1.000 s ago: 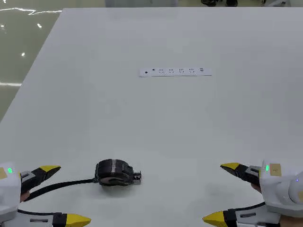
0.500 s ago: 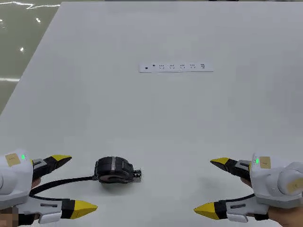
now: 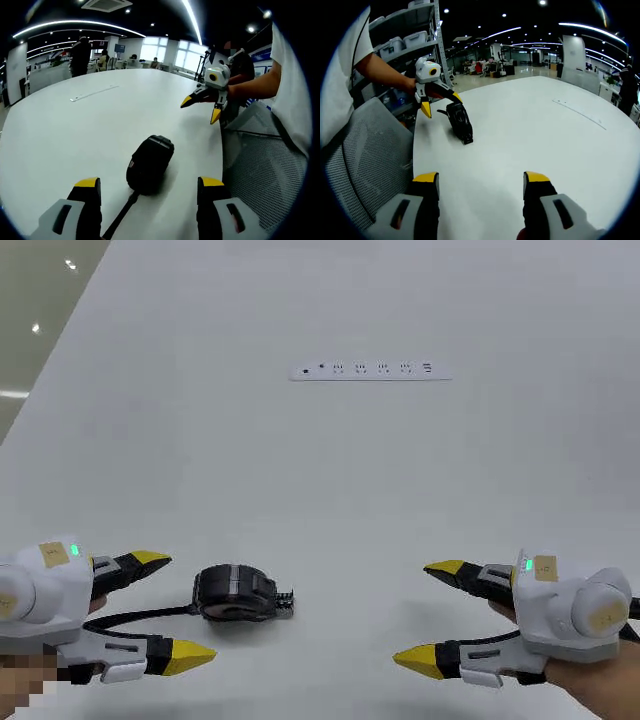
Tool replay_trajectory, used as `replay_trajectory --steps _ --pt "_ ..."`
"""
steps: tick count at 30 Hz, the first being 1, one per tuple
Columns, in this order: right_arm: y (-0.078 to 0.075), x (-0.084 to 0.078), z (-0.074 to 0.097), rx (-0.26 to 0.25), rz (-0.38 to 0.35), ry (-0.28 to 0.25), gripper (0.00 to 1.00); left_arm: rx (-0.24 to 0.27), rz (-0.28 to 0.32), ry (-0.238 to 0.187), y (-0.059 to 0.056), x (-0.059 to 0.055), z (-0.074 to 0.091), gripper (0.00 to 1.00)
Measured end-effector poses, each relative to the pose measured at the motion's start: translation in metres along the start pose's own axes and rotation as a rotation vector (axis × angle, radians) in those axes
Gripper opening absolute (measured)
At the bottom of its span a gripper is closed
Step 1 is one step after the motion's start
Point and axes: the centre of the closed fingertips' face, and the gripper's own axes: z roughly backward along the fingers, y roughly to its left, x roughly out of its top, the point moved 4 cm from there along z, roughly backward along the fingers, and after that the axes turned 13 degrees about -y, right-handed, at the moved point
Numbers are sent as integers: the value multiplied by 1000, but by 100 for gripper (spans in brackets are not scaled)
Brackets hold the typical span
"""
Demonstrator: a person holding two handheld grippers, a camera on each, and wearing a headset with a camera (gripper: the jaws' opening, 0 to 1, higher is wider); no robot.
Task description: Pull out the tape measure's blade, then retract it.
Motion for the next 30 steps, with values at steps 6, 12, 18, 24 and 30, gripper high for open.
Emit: replay_trajectory --steps 6,12,18,24,30 --pt "-2 0 -2 3 -11 3 68 -36 -37 -3 2 2 -11 68" --pt "-3 0 -4 5 -24 -2 69 -59 -42 -3 3 0 -19 62" --pt "-1 1 -7 11 -45 -12 70 -68 -41 14 5 -5 -22 57" --pt "0 0 -9 15 -44 -7 69 -81 -47 23 6 -7 -22 50" --pt "-1 -2 -7 13 -45 2 69 -89 -58 27 6 -9 -26 42"
